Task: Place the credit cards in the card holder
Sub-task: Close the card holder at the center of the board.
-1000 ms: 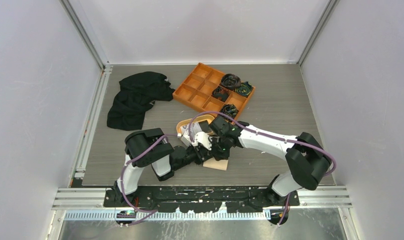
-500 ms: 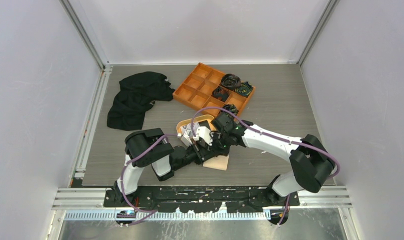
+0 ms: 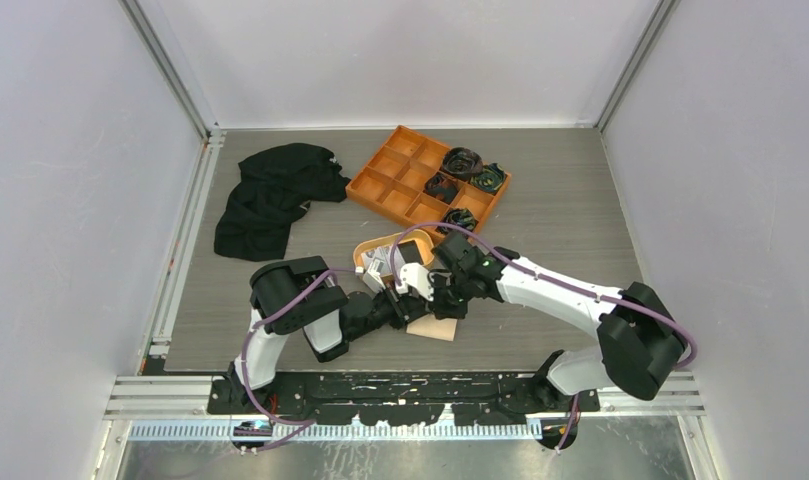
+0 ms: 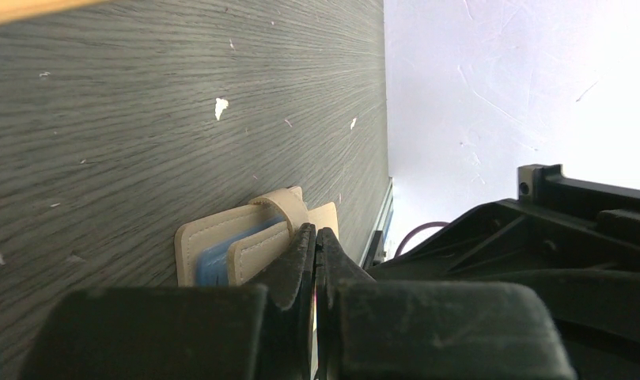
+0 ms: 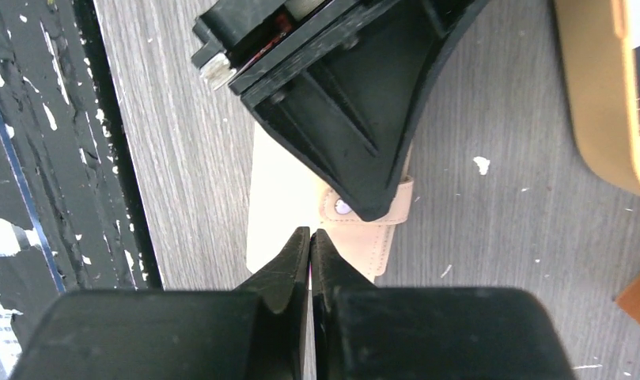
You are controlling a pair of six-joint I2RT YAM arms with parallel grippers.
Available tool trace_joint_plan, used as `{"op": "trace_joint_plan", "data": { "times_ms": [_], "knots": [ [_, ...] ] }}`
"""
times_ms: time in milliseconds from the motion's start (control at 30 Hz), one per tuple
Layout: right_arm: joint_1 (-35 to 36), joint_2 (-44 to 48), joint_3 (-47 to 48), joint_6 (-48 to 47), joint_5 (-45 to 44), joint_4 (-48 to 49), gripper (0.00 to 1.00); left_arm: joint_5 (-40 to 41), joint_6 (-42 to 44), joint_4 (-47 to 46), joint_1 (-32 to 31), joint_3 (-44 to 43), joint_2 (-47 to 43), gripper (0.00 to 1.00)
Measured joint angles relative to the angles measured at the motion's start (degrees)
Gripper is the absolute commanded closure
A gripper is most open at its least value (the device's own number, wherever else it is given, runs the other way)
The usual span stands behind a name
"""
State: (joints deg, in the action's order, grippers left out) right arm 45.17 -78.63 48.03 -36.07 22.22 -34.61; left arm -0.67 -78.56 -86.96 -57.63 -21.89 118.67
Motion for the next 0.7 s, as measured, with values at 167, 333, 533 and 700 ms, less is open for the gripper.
{"op": "trace_joint_plan", "data": {
  "times_ms": [167,333,533,700],
  "knots": [
    [-0.02,0.42,-3.34,-1.79,0.85,2.47,0.99,-0.02,0.0,0.0,0.0,0.0,0.0,1.0],
    [-0.02,0.42,-5.6,-2.23,0.22,5.46,0.99,-0.04,0.0,0.0,0.0,-0.02,0.0,1.0],
    [0.09,0.42,-5.62,-1.66,-0.59,8.09,0.99,-0.04,0.0,0.0,0.02,-0.04,0.0,1.0],
    [0.39,0.42,-5.62,-1.07,-1.01,8.57,0.99,-0.07,0.0,0.0,0.02,-0.04,0.0,1.0]
  ]
}}
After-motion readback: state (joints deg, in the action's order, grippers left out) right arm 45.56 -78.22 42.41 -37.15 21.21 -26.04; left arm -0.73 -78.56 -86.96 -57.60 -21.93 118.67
